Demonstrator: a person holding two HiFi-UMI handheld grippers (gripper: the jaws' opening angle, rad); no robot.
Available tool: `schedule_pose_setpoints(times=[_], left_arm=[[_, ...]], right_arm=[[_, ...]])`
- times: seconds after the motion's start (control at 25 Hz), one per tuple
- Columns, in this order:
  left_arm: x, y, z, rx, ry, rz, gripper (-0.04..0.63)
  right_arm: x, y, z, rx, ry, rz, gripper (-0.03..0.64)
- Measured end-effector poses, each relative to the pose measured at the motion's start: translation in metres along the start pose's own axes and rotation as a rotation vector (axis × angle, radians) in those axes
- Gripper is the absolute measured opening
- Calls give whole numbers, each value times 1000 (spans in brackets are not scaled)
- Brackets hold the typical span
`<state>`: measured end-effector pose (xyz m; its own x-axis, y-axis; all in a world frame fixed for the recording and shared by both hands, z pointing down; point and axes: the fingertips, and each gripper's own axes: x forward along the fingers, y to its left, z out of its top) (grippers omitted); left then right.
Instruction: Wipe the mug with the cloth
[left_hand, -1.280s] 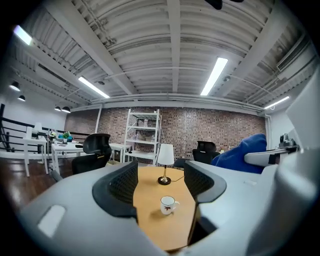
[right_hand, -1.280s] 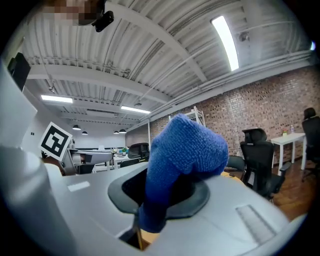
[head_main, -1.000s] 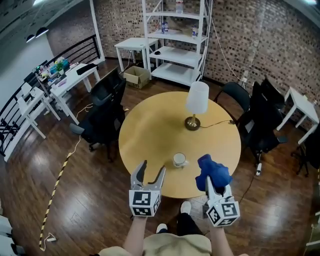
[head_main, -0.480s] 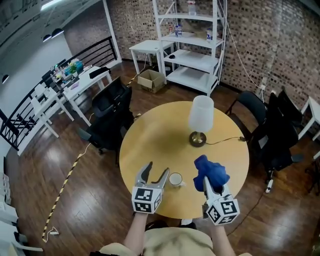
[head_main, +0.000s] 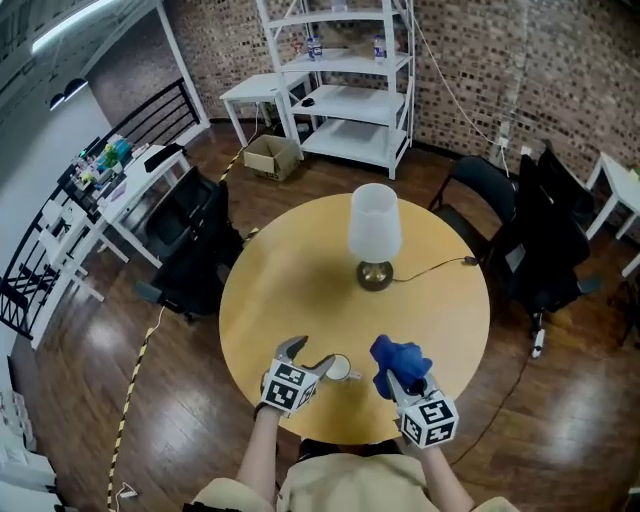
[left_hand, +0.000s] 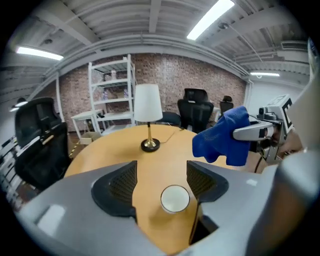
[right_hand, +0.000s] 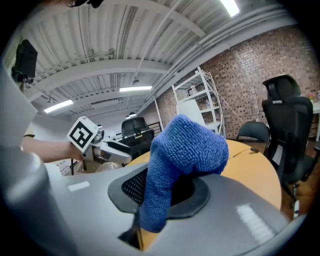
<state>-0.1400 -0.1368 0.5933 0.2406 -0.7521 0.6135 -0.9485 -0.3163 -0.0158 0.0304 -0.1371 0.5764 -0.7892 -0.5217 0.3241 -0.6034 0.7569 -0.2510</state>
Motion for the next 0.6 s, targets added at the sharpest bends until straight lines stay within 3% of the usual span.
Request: schedule_pose_setpoints(times=[0.12,0.2,0.4,0.6], left_arm=[[32,-21,-35,146,174,-231,353],[49,-31,-57,211,259,-341,368],[83,-26,-80,340,379,-434,355],[108,-30,-98,381,465,-539,320]], right_arm=[[7,10,-47,-2,144,-5,75],[9,20,-79,-3,253,5,75],[29,44,-146,28,464,30,75],[62,62,-183,89,576,42,75]])
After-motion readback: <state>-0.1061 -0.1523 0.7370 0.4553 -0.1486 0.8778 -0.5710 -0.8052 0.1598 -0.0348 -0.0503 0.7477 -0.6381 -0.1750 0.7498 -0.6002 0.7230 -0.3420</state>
